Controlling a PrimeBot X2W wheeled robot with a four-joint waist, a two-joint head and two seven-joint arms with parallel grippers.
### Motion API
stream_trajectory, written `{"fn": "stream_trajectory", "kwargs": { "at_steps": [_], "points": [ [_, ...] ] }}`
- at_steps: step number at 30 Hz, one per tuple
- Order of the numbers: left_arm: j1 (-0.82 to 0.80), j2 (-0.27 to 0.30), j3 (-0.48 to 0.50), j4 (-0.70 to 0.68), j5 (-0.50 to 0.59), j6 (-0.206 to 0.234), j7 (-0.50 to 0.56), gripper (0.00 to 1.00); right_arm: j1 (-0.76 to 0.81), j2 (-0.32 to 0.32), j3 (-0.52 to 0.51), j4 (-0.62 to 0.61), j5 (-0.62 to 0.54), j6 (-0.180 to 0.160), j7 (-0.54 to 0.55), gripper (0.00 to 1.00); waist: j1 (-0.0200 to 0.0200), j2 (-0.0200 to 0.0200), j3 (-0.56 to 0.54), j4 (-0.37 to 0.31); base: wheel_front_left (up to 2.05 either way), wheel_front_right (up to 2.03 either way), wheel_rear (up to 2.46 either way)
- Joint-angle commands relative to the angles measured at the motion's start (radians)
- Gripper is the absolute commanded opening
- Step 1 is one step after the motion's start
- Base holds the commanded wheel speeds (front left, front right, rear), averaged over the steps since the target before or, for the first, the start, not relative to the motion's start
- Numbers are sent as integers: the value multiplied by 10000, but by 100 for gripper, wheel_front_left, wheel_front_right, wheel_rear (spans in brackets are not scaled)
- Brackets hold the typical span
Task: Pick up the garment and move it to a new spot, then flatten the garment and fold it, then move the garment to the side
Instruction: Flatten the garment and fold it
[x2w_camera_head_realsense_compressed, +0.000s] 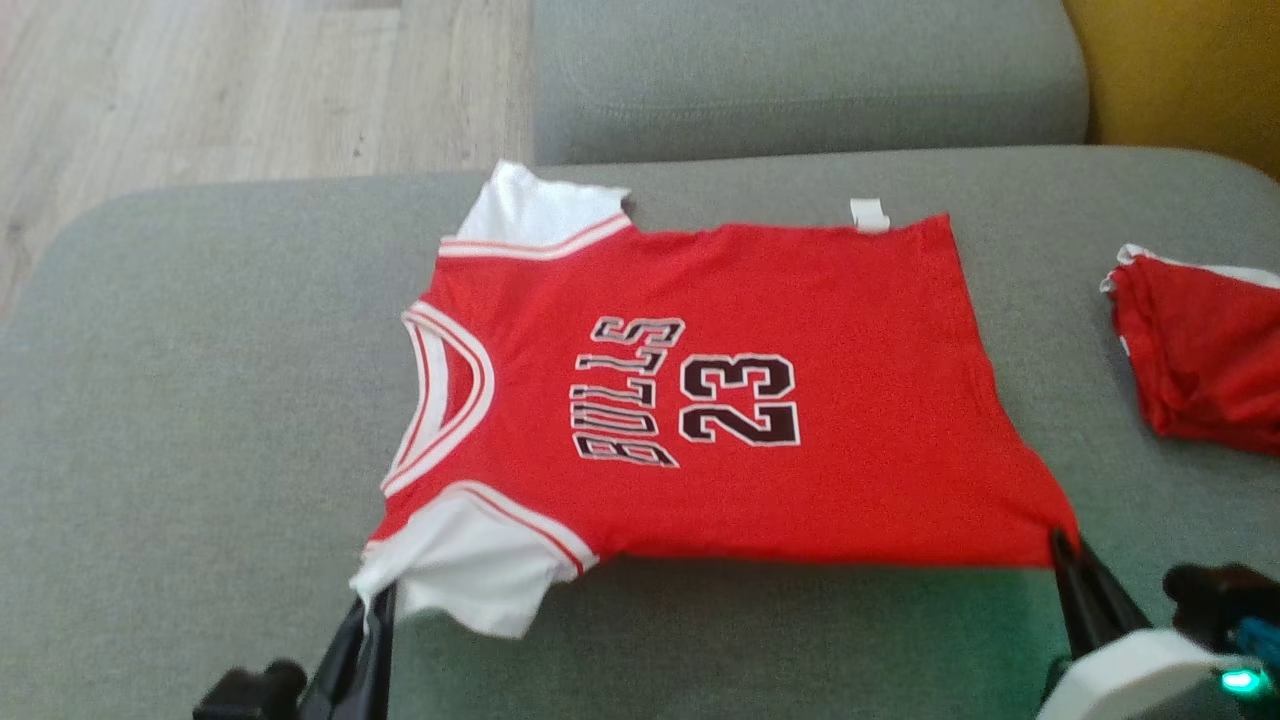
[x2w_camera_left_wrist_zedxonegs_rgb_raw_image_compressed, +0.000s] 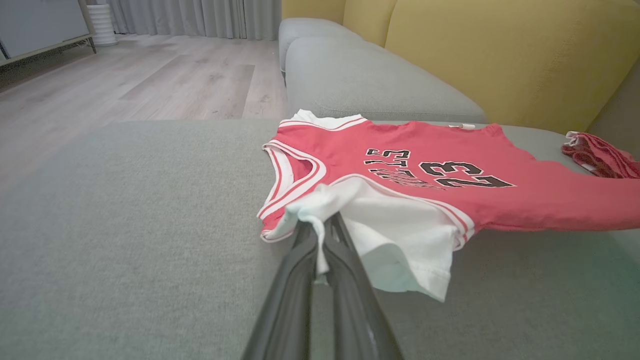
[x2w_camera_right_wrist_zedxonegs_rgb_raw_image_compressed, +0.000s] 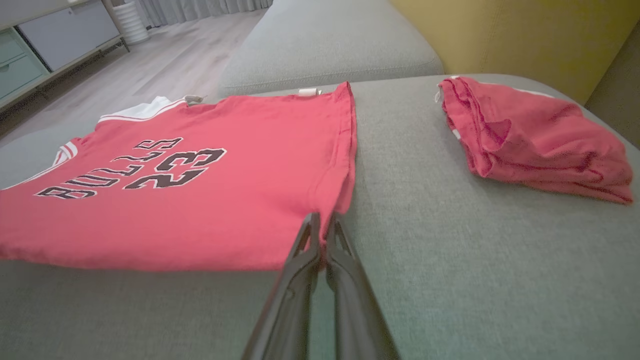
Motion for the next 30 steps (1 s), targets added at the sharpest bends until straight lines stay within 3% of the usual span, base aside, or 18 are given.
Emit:
{"fn": "stream_trajectory", "kwargs": {
  "at_steps": [1, 5, 10, 20, 30],
  "points": [
    [-246, 297, 372, -402, -68, 98, -37, 0, -132, -69, 151, -549, 69, 67, 144, 0, 3, -1, -105, 43, 0, 0, 0],
    [224, 250, 161, -439, -280, 95, 86, 0, 454, -69, 166, -817, 242, 67, 757, 0, 3, -1, -217, 88, 0, 0, 0],
    [-50, -59, -162, 47, -522, -335, 337, 0, 310, -69, 133, -374, 816, 67, 1295, 0, 3, -1, -243, 172, 0, 0, 0],
    [-1902, -1168, 22, 1391, -1581, -1514, 754, 0, -1193, -68, -101, 1487, 1709, 67, 2010, 0, 3, -1, -286, 239, 0, 0, 0],
    [-4114, -1690, 467, 3192, -1648, -2153, 632, 0, -3131, -68, -138, 2886, 2613, 67, 1619, 0, 3, -1, -54, -28, 0, 0, 0]
  ]
}}
